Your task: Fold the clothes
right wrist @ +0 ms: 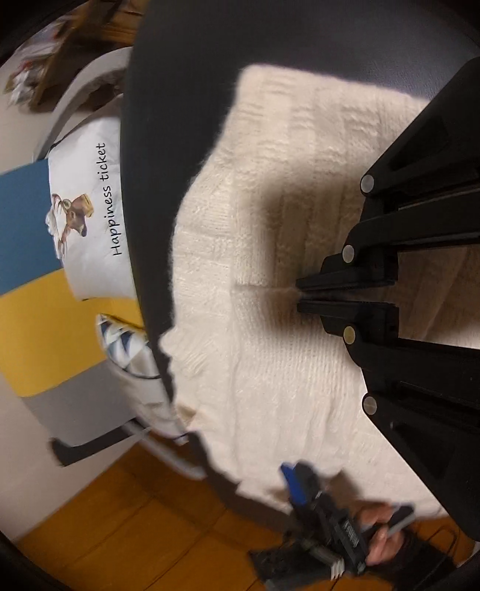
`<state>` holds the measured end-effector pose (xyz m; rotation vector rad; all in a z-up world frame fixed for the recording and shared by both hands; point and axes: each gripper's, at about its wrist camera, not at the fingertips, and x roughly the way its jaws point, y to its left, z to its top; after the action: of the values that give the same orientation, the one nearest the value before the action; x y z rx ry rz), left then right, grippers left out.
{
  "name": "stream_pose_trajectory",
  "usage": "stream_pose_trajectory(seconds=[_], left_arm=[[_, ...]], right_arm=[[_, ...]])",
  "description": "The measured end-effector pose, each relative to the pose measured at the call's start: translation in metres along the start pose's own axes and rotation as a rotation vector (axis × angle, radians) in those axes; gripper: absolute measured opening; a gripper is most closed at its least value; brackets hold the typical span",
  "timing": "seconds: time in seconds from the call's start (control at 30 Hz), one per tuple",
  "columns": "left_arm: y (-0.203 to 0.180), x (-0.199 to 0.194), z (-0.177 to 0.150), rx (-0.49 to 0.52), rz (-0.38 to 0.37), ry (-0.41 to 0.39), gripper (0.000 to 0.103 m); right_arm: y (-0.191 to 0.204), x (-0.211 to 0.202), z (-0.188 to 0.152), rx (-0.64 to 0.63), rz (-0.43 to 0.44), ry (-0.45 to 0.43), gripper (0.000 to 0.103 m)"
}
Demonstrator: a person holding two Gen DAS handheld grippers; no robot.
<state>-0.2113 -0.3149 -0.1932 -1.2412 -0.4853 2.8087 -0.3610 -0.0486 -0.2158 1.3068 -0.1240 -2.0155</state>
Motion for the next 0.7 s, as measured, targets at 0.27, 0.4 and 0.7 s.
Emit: stream_pose_trajectory(seconds=[0.27,0.4,0.7], left_arm=[[0.016,-0.013,-0.002,-0.059,-0.018,0.0,0.035],[0.014,-0.015,-0.004,-0.06,-0.013,0.003,0.035],[0.022,-0.021,-0.013,-0.077,-0.034,0.002,0.035]], right_arm=[[0.035,-0.039,-0.003,-0.168,-0.098,-0.129,0.057],[0.075,-0.034,-0.001,-0.321,-0.147,-0.15,0.086],[0.071,0.028,-0.008,-0.265,-0.211,-0.067,0.094]])
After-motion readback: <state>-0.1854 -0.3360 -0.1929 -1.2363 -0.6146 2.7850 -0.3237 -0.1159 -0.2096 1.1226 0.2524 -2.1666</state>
